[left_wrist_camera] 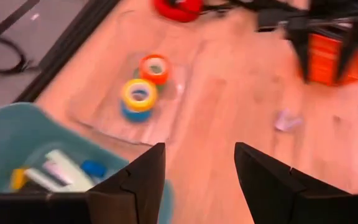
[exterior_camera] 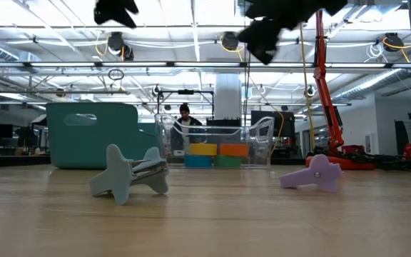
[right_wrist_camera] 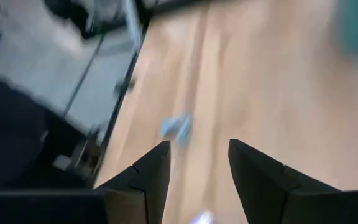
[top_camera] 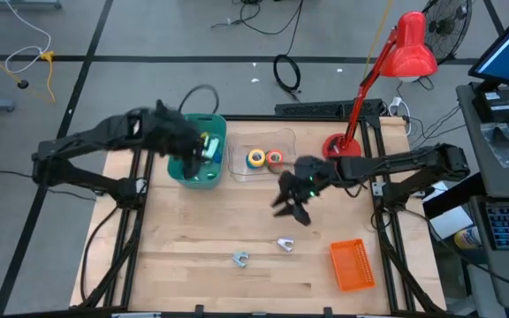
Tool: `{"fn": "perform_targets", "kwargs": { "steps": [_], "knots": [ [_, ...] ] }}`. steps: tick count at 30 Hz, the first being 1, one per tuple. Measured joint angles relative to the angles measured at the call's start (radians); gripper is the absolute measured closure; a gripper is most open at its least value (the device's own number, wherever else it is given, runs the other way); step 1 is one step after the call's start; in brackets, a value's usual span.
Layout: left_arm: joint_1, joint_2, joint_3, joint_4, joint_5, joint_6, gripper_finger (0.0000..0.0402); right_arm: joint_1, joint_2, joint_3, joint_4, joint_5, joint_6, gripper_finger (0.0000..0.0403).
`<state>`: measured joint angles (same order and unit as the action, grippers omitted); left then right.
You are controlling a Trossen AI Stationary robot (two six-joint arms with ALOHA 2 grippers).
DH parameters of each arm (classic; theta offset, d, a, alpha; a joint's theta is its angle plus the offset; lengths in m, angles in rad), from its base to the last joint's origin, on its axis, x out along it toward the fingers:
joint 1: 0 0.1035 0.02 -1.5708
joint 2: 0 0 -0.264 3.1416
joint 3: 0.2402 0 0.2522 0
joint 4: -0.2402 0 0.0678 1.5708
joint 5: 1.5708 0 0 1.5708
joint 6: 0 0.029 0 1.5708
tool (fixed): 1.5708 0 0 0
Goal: Pick and place Stapler, Stapler remover, tape
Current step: Put the purple stapler remover into the orange bin
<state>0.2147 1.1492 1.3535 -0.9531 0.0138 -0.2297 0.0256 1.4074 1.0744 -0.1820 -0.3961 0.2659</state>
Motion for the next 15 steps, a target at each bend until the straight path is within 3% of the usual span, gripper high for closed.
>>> {"fn": "perform_targets", "kwargs": {
  "steps": [3,8,11,15],
  "knots": [
    [-0.129,-0.054,-0.056,0.066,-0.078,-0.035,0.0205,0.061,-0.015,0.000,-0.178,0.002,0.016,0.0248],
    [-0.293,-0.134,-0.206,0.249,-0.193,-0.080,0.0202,0.144,-0.017,-0.001,-0.314,0.029,0.063,0.0248],
    [-0.350,-0.174,-0.311,0.354,-0.260,-0.116,0.0201,0.184,0.000,-0.001,-0.333,0.104,0.061,0.0248],
    [-0.398,-0.225,-0.433,0.459,-0.312,-0.180,0.0204,0.210,0.049,-0.001,-0.322,0.127,0.081,0.0248]
  ]
}}
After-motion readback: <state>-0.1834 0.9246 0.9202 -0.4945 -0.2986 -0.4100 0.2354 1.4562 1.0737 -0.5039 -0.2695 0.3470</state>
